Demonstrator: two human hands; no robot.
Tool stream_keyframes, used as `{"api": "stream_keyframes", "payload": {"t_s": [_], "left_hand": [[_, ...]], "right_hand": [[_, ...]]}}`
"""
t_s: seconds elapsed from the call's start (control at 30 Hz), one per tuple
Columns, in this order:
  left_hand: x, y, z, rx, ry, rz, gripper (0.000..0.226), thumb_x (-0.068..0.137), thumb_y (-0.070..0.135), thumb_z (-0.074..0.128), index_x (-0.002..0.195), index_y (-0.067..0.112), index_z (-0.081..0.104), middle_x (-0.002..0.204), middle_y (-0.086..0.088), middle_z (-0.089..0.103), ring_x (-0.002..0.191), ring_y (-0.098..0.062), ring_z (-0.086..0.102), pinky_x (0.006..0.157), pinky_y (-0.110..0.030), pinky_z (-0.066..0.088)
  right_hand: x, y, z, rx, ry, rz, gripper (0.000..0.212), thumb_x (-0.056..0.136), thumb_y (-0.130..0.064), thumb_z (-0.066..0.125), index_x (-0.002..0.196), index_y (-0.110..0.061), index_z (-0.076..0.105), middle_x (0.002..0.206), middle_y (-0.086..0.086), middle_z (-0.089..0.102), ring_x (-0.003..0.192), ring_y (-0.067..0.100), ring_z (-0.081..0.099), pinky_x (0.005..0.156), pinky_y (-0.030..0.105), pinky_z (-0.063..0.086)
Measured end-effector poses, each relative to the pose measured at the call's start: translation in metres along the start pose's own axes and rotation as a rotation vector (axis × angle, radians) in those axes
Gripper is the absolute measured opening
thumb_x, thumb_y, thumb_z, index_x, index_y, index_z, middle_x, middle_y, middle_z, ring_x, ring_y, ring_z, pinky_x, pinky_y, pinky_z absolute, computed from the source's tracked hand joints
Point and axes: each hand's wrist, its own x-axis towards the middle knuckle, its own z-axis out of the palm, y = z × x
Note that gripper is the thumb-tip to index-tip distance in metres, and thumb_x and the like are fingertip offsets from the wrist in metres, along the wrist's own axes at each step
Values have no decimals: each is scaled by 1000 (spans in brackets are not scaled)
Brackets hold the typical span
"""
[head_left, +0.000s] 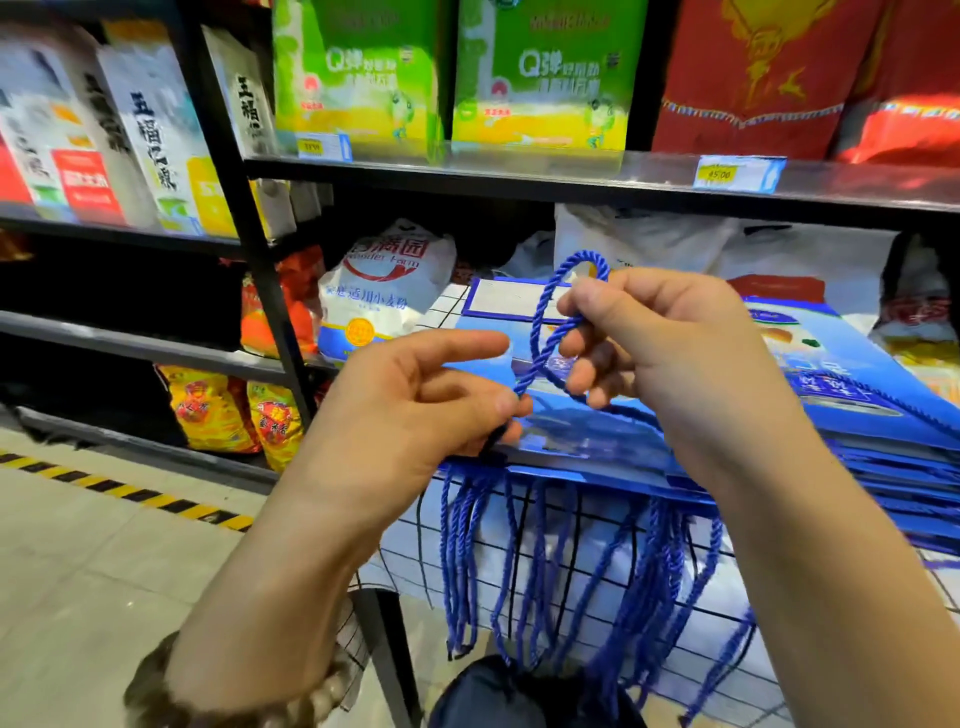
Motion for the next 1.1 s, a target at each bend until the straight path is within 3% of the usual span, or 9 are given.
{"api": "stream_keyframes", "payload": {"t_s": [0.13,0.3,0.43,0.5,0.7,0.8,0.9,1.0,1.1], "left_hand": [[6,-3,-4,126,90,73,28,72,0,69,86,24,65,58,0,68,60,-12,66,56,-17,51],[22,-4,-1,200,180,105,34,75,2,70,88,32,60,57,7,69,53,-5,64,50,-17,49],[29,-4,3,200,131,88,40,76,1,70,96,34,58,69,1,73,70,-18,69,64,-23,54],[30,-5,3,187,101,76,44,77,-2,67,102,32,56,71,-2,73,76,-23,69,69,-26,54],[28,-12,2,135,129,69,37,74,-3,71,96,25,59,73,1,71,62,-8,66,56,-19,51],[27,-15,-1,306,190,152,35,73,3,73,91,28,58,85,6,64,71,-10,66,68,-32,56],[17,-13,-14,662,92,278,24,78,21,71,94,36,61,95,16,63,86,1,60,78,-25,51],[8,-14,-25,1029,-24,228,34,76,46,66,109,35,63,113,19,61,106,0,52,89,-25,43],[6,-16,-25,1063,-24,139,44,73,54,61,112,34,63,117,18,61,108,0,51,88,-19,38]], "right_hand": [[4,8,4,-6,43,42,22,90,-16,54,69,-10,59,49,-1,57,37,10,50,36,17,39],[4,19,3,-309,143,-62,9,80,-22,67,78,-25,59,60,3,66,39,13,53,38,16,36],[3,26,7,-376,-91,-101,25,82,-17,64,88,-40,60,65,2,63,39,13,53,40,13,37],[7,29,8,-345,-118,-74,22,81,-13,65,87,-35,66,58,-2,62,38,12,51,39,12,37],[8,31,4,-312,-73,-94,15,77,-3,67,72,-16,71,59,6,68,51,11,62,46,17,45],[8,33,5,-296,-28,-82,16,75,0,69,69,-15,69,61,8,68,54,12,64,51,19,51],[7,32,4,-341,-36,-72,21,74,0,70,72,-21,69,67,5,70,62,15,68,61,20,55],[7,31,5,-375,-90,-33,20,74,-1,71,69,-21,69,63,3,70,58,11,67,59,19,55],[8,33,8,-455,-116,-27,23,72,-4,73,62,-24,68,59,-5,69,55,8,65,60,21,55]]}}
